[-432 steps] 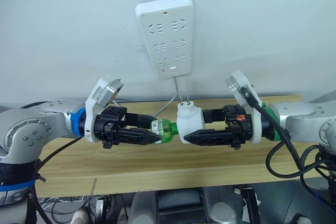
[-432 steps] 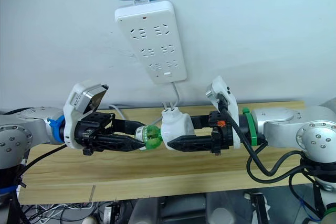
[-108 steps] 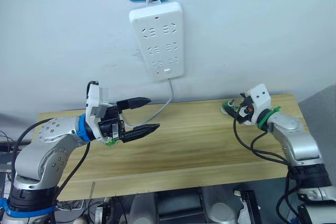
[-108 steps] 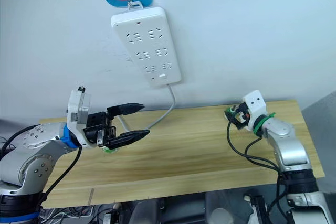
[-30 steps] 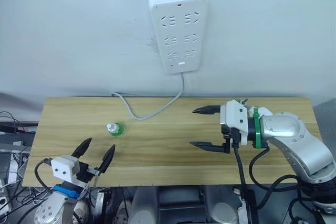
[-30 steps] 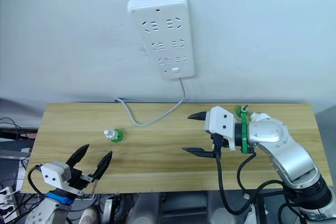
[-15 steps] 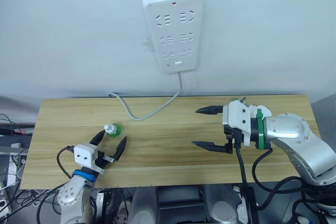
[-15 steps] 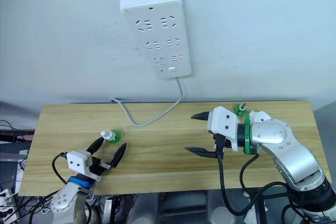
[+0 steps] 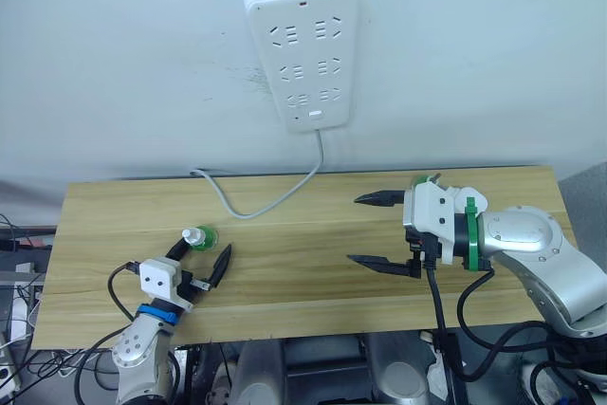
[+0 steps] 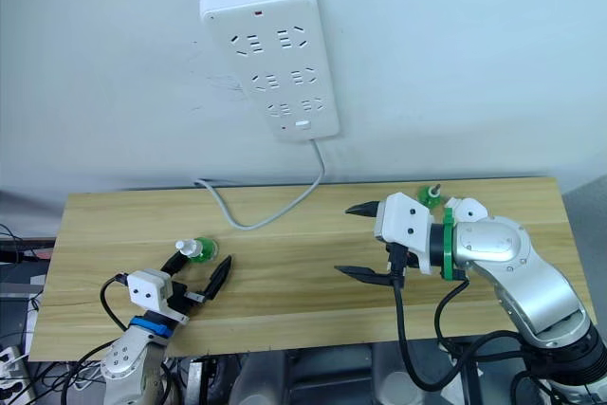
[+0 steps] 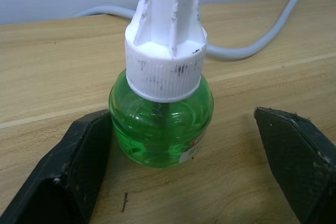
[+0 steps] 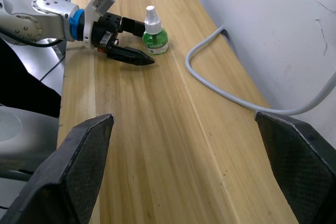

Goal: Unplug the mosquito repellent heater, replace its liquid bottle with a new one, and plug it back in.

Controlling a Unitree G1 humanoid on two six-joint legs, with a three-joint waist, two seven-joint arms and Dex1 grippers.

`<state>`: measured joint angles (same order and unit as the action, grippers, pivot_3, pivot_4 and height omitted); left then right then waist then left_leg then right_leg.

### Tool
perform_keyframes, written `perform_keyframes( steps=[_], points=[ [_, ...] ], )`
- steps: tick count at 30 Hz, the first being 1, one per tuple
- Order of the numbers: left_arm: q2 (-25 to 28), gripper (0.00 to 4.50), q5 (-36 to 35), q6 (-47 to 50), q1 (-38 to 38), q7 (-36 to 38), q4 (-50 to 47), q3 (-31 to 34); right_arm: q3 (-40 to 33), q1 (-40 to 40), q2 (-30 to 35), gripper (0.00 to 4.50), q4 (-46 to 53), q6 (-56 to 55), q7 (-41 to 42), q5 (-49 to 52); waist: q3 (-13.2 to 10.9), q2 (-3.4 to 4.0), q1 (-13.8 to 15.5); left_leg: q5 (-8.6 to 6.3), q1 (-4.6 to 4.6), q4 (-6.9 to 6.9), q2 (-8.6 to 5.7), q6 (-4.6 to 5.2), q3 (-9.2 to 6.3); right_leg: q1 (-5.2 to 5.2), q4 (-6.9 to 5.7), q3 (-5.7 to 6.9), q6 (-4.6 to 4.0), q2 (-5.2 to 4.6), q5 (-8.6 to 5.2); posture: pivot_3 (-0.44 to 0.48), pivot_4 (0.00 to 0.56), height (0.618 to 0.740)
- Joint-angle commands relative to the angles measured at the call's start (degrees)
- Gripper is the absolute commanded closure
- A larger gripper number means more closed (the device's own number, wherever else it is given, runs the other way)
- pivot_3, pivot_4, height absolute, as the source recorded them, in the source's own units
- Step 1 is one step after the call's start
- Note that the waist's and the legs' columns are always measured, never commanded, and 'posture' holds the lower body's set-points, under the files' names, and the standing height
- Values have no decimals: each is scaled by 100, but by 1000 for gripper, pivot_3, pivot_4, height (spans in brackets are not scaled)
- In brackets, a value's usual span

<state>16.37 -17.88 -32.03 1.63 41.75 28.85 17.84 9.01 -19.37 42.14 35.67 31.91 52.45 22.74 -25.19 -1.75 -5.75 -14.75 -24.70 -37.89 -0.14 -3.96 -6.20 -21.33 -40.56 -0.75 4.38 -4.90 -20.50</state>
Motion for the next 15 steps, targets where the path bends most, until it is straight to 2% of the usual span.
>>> perform_keyframes(
  steps=[1,8,11,15],
  points=[
    [40,0,-41,-121,178,-33,22,22,-109,58,49,17,254,-84,32,98,-1,0,0,0,0,0,0,0,0,0,1,0,0,0,0,-197,491,740],
    [30,0,-84,-103,181,-4,61,14,-118,84,72,17,290,-109,52,125,-3,0,0,0,-2,4,0,0,0,0,8,1,0,0,0,-200,495,740],
    [23,608,-170,5,196,104,38,-9,-128,84,77,0,296,-101,48,136,-4,0,0,0,-3,6,0,0,0,0,12,1,0,0,0,-201,496,740],
    [15,1885,-165,-1,209,70,36,-6,-125,73,86,0,282,-99,38,148,-5,1,0,0,-4,10,0,0,0,0,17,2,0,0,0,-201,496,740]
  ],
)
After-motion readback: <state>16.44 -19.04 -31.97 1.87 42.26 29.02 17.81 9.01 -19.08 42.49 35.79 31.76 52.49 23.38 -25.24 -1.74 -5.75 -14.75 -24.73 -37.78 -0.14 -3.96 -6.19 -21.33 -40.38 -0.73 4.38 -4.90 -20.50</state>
